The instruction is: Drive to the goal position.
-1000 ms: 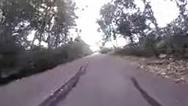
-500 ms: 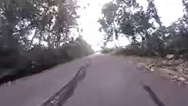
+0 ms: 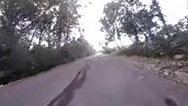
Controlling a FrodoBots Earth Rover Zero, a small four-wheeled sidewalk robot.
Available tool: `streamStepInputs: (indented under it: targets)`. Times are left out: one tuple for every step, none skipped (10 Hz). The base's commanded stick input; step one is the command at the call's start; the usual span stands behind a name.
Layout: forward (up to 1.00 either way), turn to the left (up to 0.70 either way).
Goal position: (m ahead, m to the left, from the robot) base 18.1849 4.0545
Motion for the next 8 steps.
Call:
streamStepInputs:
  targets:
    - [1.00, -0.06]
    - [1.00, -0.24]
    - [1.00, -0.40]
    - [1.00, -0.40]
    - [1.00, -0.40]
    - [1.00, -0.27]
    - [1.00, -0.08]
    - [1.00, 0.00]
